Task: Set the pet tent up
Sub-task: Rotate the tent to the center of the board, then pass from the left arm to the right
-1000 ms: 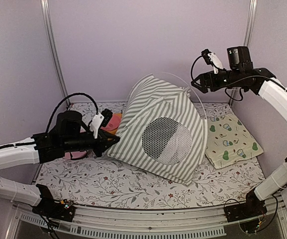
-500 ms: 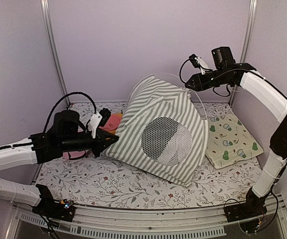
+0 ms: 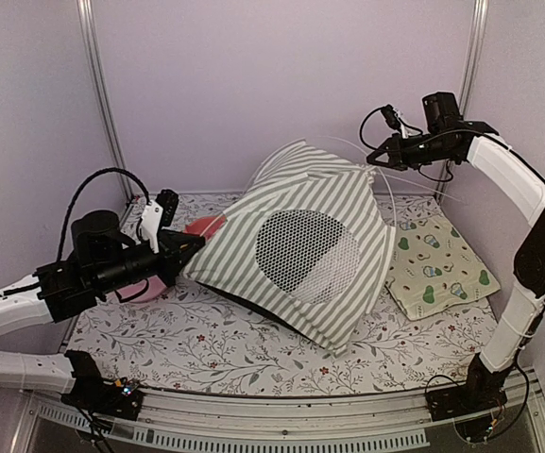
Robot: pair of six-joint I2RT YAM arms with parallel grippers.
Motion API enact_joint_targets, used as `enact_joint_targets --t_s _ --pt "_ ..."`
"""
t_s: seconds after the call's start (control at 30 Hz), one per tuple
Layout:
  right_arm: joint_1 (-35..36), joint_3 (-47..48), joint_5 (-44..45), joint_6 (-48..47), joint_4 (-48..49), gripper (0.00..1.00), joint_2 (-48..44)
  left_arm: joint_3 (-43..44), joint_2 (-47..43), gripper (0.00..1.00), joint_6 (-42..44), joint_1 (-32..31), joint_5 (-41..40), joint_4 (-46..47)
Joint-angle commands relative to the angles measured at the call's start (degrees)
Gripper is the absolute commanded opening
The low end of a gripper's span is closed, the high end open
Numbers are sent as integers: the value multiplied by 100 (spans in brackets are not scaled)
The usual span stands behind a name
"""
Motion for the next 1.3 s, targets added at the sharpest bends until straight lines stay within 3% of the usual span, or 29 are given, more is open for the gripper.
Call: enact_joint_targets --t_s 0.0,0.13,0.23,0.47,0.53,0.63,0.9,1.0,1.13,1.27 --pt "-500 -183 578 377 747 0 -464 -152 -441 0 -306 204 -1176 234" --pt "-350 -467 158 336 974 3 -825 -56 -277 0 -203 388 -917 482" --pt "-283 -524 -12 250 970 20 -1049 55 -94 0 27 496 -430 663" --pt "-268 -1160 55 -203 1205 76 -2077 217 89 0 498 859 674 997" --pt "-265 -1501 -267 -484 1300 83 -2372 224 89 0 529 1061 1085 1175" --pt "-156 -1703 -523 -730 1196 85 -2397 277 118 0 539 1309 1586 1373" --pt "328 -1888 -303 -589 1330 84 -1927 474 294 0 639 1462 1970 1460" --pt "358 -1844 -249 -402 1412 77 -1725 504 343 0 653 1478 1974 1494" --pt "359 -1679 -430 75 1496 54 -1575 612 461 0 701 1503 2002 1466" --pt "357 -1661 -599 433 1656 15 -1578 724 640 0 768 1569 2050 1489"
